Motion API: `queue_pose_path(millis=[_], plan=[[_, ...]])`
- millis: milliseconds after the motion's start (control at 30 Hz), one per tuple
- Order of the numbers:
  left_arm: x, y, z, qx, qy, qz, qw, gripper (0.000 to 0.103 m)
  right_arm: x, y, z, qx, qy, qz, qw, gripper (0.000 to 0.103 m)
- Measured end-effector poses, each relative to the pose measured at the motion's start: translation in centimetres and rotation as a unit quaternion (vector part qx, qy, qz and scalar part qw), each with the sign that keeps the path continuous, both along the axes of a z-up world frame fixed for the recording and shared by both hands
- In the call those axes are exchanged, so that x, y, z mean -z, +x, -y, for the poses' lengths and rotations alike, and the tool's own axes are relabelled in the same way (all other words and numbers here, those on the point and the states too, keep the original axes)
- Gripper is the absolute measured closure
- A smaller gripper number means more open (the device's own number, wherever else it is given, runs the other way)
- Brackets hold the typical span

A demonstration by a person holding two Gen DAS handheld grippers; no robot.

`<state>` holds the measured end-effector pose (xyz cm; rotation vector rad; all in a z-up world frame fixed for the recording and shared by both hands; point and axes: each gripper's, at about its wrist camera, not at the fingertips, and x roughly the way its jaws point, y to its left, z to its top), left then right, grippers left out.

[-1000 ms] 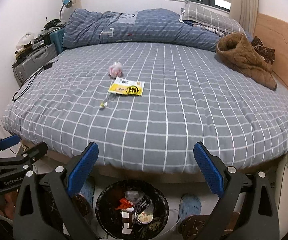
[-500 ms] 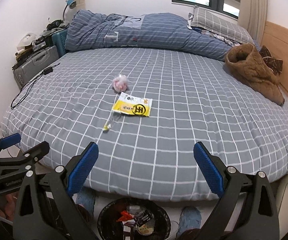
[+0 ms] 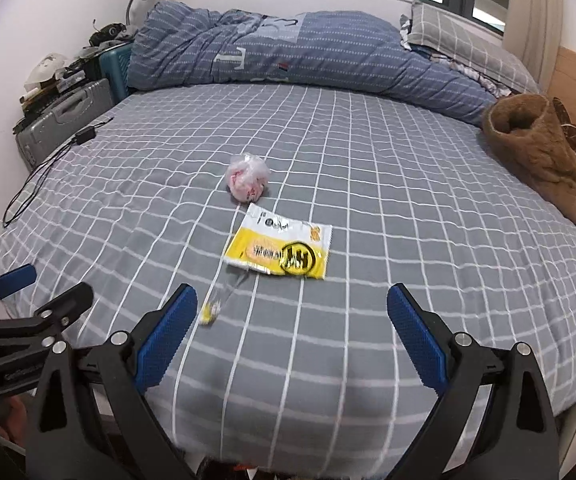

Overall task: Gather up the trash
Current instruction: 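Move both grippers back over the bed toward the yellow wrapper and plastic bag, then grasp the yellow snack wrapper with the right gripper while the left gripper grasps the plastic bag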

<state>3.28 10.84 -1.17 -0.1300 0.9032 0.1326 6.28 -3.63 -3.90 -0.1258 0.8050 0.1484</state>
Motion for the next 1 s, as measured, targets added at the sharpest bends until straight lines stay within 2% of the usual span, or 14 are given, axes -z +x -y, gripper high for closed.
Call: queue_pose_path(millis=[267,533,667,800,1000], plan=[[1.9,5.3,-2.1,-0.009,-0.001,0.007,0.9999,0.006,3.8,6.8,-1.8,0.005,0.008,-0.039,0.999,0.011],[4.2,9.7,-3.4,-0.015,-0.011,0.010,0.9998,0.006,8.6,12.4,-3.0,0.017,0.014,-0.102,0.995,0.011],[5.3,11.3,-3.9,-0.019,-0.029,0.009,0.9994,0.006,9.9,13.4,-3.2,0.017,0.011,-0.114,0.993,0.019],[6.3,12.2,-4.0,-0.021,-0.025,0.008,0.9994,0.006,10.6,13.7,-3.4,0.006,0.003,-0.118,0.993,0.037],[6.2,13.0,-4.0,-0.013,-0.033,0.010,0.9993,0.006,11.0,14.3,-3.1,0.006,0.009,-0.129,0.992,0.056]])
